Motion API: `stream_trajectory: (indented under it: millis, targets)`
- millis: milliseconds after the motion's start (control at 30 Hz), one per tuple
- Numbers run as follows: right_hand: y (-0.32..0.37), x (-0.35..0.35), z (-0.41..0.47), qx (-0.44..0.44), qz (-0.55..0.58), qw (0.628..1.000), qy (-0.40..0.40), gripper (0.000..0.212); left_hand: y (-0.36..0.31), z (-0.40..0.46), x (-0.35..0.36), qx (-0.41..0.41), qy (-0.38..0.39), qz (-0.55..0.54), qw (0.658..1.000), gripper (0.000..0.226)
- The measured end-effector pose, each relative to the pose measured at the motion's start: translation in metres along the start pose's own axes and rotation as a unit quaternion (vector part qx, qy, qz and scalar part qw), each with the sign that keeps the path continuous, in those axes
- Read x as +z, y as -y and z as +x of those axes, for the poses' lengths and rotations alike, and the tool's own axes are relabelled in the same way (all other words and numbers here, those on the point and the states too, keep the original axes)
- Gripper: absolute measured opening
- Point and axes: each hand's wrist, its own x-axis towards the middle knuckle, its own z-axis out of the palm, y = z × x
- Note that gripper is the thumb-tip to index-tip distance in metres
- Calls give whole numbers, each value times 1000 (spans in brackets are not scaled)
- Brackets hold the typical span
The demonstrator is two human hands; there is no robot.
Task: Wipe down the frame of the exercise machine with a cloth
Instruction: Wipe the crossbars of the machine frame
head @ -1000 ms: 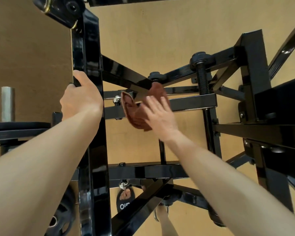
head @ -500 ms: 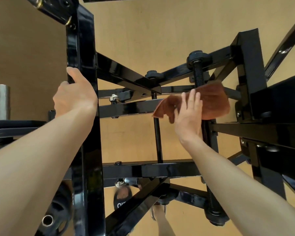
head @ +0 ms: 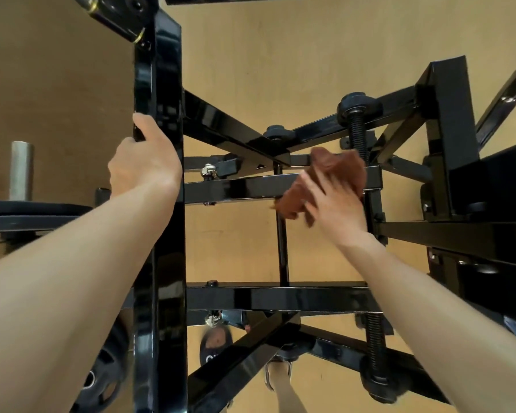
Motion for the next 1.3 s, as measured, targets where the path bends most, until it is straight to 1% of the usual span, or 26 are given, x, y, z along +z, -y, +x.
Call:
stream_trajectory:
  millis: [33,100,133,200,267,300,367,433,500,533,600,667,733,800,867,933,967,1033,1100,1200,1233,1300]
  targets:
    - [-1,-2,-1,20,-4,1000,-2,63,0,0,0,-2,-1,-2,1000,81]
    - [25,0,6,46,-9,999,-13,61,-1,-1,-1,-1,-2,-2,1000,77]
    - [46,4,12,32,-5,999,-12,61,-2,-1,-1,0,-1,1,1000,76]
    - [93,16,29,-56,5,998,13,60,-1,0,0,1,-1,5,1000,75]
    - [134,25,53,-146,0,988,48,60,-1,1,0,-1,-2,7,1000,72]
    - [148,27,64,-177,-7,982,62,61,-1,0,0,-1,-3,8,1000,70]
    - [162,30,81,-214,-16,974,77,64,-1,-1,1,2,-3,4,1000,65]
    - [149,26,80,-237,-14,969,74,66,-1,-3,0,0,4,2,1000,59]
    - [113,19,64,-222,-12,974,49,70,-3,-5,-3,0,10,-1,1000,57]
    - [88,15,55,-199,-16,979,38,73,-4,-5,-3,1,14,-1,1000,60]
    - [41,7,36,-154,-42,987,28,78,-4,-7,-5,-1,20,6,1000,73]
    - [20,2,26,-107,-58,992,24,74,-5,-7,-5,-4,18,5,1000,75]
    - [35,7,27,-67,-45,997,5,67,-5,-5,-4,-7,17,2,1000,74]
    - [70,15,32,-65,-26,998,6,64,-5,-5,-3,-11,21,7,1000,78]
    - [103,26,43,-110,-24,993,25,65,-4,-3,-2,-9,16,8,1000,77]
    - [127,31,57,-156,-33,986,39,74,-3,-2,-1,-3,12,9,1000,78]
    - [134,31,63,-171,-34,983,49,79,-2,-1,0,-1,11,11,1000,79]
    - [134,30,66,-197,-33,978,62,82,-2,-1,0,1,10,10,1000,80]
    - [111,23,56,-200,-21,978,55,85,-2,-2,-1,0,9,9,1000,79]
    - [39,5,27,-131,-35,990,37,93,-2,-5,-3,6,12,4,1000,76]
    - [17,-2,19,-109,-41,992,39,91,-2,-4,-3,6,13,2,1000,77]
    - [-3,-11,9,-70,-38,996,39,79,-3,-3,-3,6,12,3,1000,77]
